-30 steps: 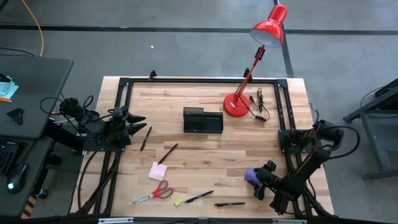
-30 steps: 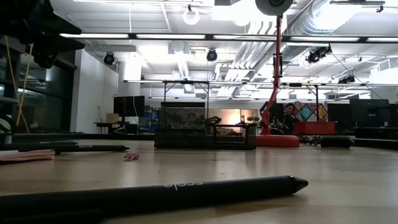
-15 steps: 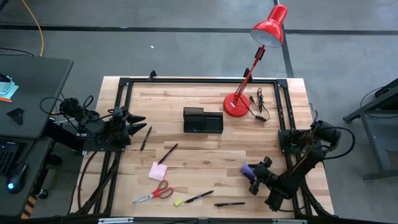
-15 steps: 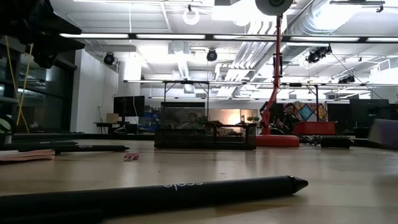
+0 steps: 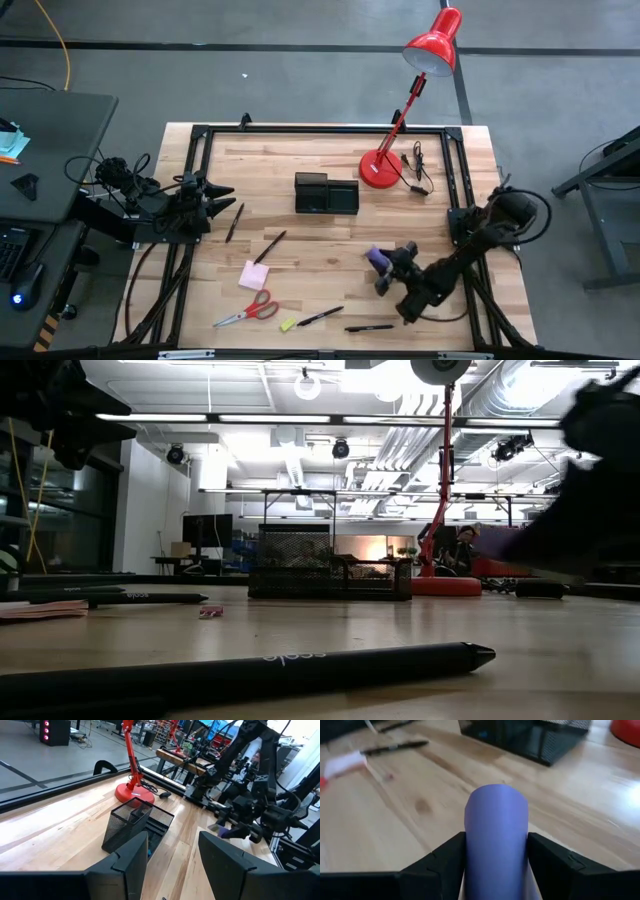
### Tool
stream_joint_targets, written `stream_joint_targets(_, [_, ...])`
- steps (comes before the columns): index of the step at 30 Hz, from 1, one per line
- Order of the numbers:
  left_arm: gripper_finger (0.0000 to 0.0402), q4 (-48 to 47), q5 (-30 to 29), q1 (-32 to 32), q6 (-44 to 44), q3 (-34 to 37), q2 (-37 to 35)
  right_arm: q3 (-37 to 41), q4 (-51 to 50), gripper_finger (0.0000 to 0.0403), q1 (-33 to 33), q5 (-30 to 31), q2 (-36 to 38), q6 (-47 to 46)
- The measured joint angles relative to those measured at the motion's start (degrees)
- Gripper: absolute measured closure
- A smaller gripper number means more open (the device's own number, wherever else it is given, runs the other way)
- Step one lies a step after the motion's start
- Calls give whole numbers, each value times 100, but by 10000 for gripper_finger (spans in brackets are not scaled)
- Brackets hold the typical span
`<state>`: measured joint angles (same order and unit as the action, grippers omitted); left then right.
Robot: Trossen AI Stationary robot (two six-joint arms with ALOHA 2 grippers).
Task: Pick and place office supplies into organizer
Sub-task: Put the purple sticky notes into the black desk organizer
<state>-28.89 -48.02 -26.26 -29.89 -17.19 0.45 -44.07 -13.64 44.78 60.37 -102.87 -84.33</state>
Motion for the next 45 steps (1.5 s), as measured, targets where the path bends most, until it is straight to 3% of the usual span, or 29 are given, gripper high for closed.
stream_joint_targets(9, [234, 1, 1, -2, 0, 0, 0, -7, 3116, 208, -1247, 83, 9, 2723])
stream_joint_targets(14, [234, 0, 0, -1, 0, -1, 1, -9, 3897, 208, -2066, -221, 11, 3526])
stream_joint_targets(24, [234, 1, -1, -2, 0, 0, 0, -11, 3989, 209, -3412, -1038, 11, 3283])
stream_joint_targets(38, [234, 1, -1, -2, 0, -2, 0, -15, 2991, 208, -4019, -1590, 13, 2780])
stream_joint_targets(45, [234, -1, 0, -2, 0, -1, 1, -511, 2205, 173, -4031, -1598, 11, 2935])
